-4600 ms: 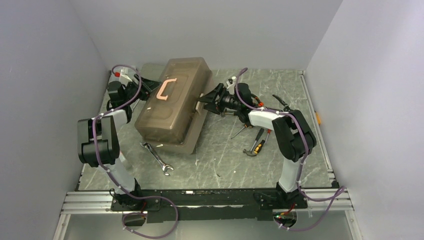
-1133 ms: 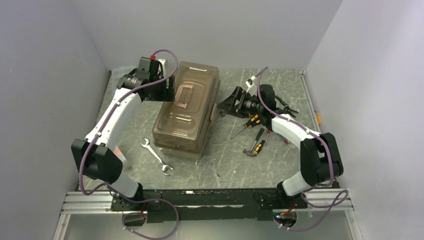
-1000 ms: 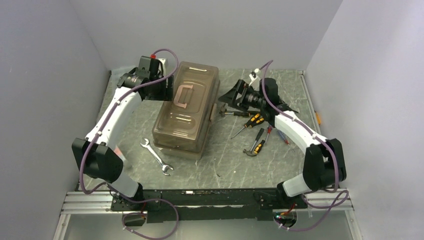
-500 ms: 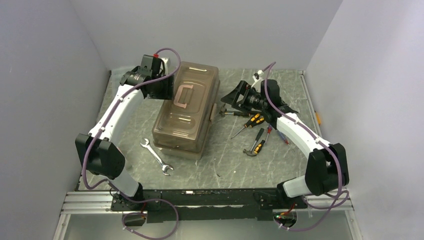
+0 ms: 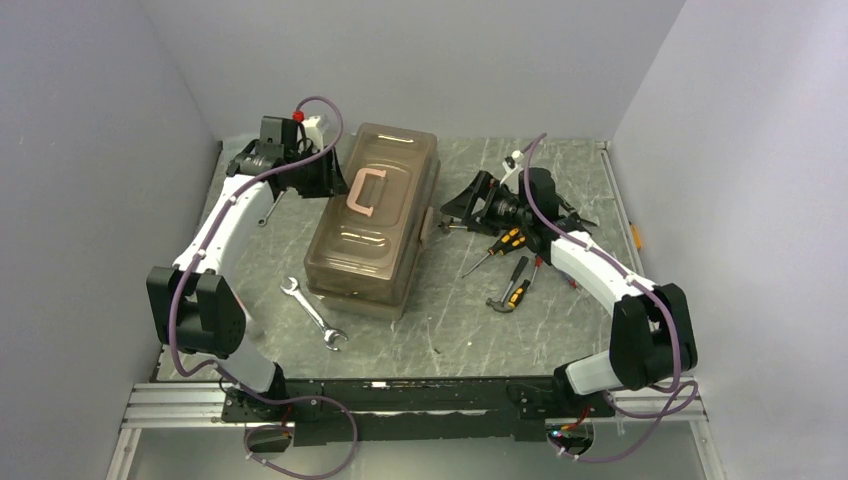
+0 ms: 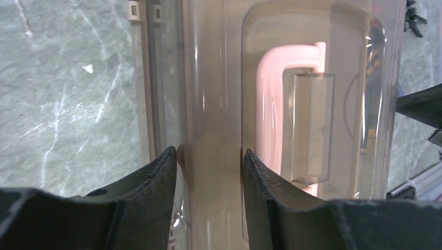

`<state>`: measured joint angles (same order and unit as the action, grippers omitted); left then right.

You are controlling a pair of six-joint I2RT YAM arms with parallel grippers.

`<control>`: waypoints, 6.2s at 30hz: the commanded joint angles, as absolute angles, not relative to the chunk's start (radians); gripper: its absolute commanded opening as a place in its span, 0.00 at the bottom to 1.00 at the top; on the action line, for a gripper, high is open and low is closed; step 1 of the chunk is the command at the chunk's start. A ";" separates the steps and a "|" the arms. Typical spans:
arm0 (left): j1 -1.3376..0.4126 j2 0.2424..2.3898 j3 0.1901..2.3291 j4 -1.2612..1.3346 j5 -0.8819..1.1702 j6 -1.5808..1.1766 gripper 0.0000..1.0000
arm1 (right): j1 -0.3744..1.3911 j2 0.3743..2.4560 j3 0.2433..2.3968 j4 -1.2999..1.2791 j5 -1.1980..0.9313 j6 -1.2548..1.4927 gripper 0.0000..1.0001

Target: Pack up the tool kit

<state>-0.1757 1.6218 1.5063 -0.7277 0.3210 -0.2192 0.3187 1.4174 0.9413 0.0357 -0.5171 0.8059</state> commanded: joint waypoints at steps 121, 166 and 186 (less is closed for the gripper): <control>-0.138 1.748 1.416 -0.834 0.455 -0.278 0.65 | 0.307 1.360 0.885 0.158 -0.477 0.839 0.97; -0.243 1.740 1.444 -0.864 0.206 -0.281 0.99 | 0.295 1.352 0.805 0.241 -0.542 0.839 1.00; -0.103 1.907 1.222 -0.700 0.555 -0.269 0.30 | 0.295 1.490 0.678 0.616 -0.637 1.009 1.00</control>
